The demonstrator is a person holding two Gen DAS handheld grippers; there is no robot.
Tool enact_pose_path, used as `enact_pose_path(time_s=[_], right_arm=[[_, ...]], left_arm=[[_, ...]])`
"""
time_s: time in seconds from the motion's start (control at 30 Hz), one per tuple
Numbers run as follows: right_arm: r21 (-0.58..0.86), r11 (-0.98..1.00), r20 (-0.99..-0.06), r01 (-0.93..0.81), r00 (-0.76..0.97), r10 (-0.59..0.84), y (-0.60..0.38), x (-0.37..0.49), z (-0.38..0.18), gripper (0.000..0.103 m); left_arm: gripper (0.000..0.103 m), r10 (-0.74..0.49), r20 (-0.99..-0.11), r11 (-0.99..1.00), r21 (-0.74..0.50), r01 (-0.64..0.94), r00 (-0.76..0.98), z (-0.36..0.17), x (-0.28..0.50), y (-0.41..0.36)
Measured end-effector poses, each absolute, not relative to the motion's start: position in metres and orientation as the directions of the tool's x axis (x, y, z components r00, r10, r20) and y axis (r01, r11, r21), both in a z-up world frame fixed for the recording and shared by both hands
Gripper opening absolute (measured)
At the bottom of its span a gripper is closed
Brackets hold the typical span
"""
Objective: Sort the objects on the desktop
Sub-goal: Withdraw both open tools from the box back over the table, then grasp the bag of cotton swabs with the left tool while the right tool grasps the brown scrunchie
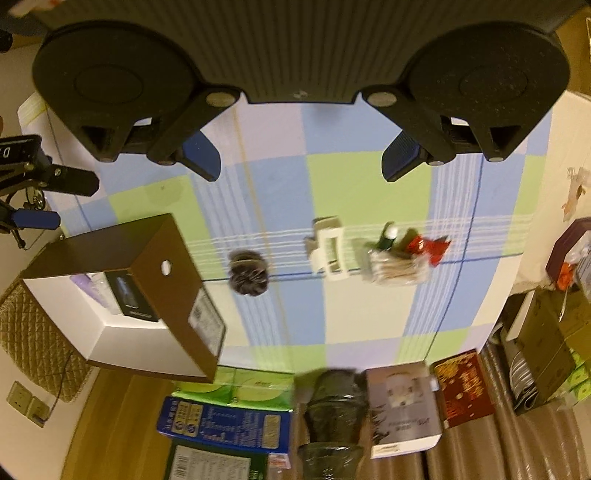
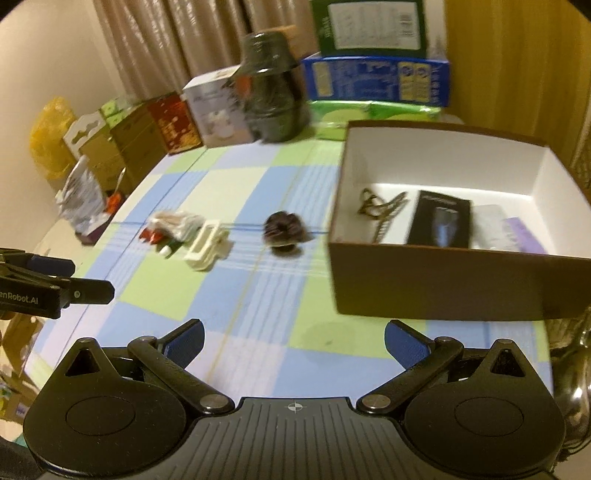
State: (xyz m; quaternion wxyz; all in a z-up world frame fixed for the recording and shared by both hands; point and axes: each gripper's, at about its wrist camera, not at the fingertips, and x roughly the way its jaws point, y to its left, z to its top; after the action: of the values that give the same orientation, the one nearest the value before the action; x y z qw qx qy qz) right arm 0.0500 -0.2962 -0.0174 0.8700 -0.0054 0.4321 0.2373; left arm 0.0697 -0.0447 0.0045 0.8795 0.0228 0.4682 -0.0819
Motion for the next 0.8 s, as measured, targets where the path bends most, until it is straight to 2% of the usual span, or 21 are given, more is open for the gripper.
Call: enact_pose_path(time_s=[0.6,0.8], right_arm=[[0.202,0.863,-0.775,-0.463,0.463,0.43,-0.217,0.064,-0.036,0.101],[0.184,0.886,-0.755,-0.425,0.516,0.404,-0.202,0.076,-0.042,0.101]], left_arm=[[0.092,-0.063,-0.842,0.997,-0.026,0.077,0.535,-0.007,0.073,0.033],[0.092,-0.055,-0.844,0.997,-0.022,0.068,0.533,-0.016,0.085,0.049]])
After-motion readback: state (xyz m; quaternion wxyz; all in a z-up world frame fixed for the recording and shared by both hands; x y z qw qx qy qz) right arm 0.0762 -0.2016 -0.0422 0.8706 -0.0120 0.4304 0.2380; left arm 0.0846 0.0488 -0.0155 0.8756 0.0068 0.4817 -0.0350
